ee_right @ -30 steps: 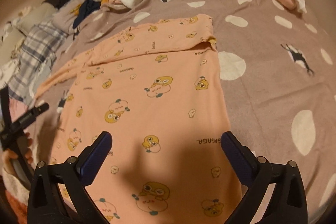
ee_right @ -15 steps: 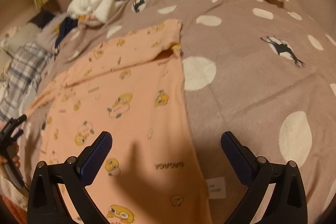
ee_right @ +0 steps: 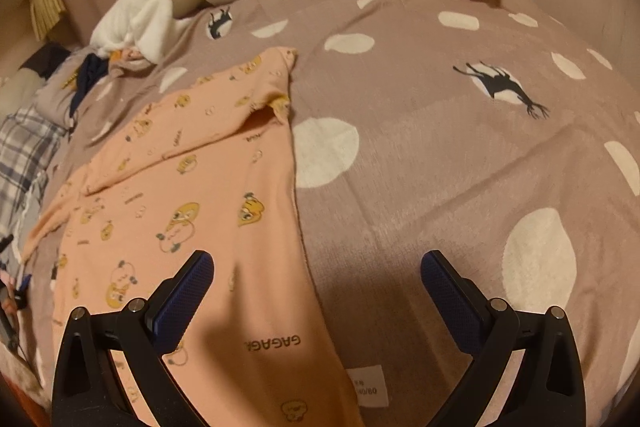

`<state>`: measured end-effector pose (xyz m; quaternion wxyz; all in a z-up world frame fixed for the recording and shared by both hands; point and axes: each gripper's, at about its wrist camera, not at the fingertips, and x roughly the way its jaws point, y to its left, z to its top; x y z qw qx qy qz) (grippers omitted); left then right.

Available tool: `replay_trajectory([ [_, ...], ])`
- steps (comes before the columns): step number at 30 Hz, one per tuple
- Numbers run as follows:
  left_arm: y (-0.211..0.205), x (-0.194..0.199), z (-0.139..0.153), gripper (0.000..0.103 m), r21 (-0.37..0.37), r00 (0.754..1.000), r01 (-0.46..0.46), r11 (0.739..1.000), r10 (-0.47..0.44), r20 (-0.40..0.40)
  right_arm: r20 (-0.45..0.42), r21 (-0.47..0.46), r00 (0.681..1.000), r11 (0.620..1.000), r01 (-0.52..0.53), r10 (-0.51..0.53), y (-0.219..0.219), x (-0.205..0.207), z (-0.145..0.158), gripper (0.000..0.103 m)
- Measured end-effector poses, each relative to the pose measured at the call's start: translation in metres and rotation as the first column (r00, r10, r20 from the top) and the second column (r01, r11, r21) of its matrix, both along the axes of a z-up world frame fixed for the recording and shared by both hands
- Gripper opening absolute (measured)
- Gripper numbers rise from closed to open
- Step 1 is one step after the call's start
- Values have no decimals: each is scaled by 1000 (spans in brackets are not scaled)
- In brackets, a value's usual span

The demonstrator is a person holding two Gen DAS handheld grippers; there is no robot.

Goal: Fold small clothes
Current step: 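Reach the left gripper to the other sleeve cuff and close on it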

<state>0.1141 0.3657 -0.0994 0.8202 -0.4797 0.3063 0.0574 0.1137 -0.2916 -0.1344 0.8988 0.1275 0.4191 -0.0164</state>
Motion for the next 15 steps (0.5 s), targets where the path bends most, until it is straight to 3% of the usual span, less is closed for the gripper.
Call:
replay_trajectory([
  [8,22,23,-1,103,-5,998,-52,999,52,28,-44,-110,999,994,-19,14,19,7,-10,102],
  [12,37,26,-3,102,-75,994,-97,992,101,47,-48,-197,999,980,-29,20,30,10,-13,102],
  [15,43,32,-4,102,-79,995,-67,995,73,65,-40,-218,998,975,-50,42,36,11,-11,102],
])
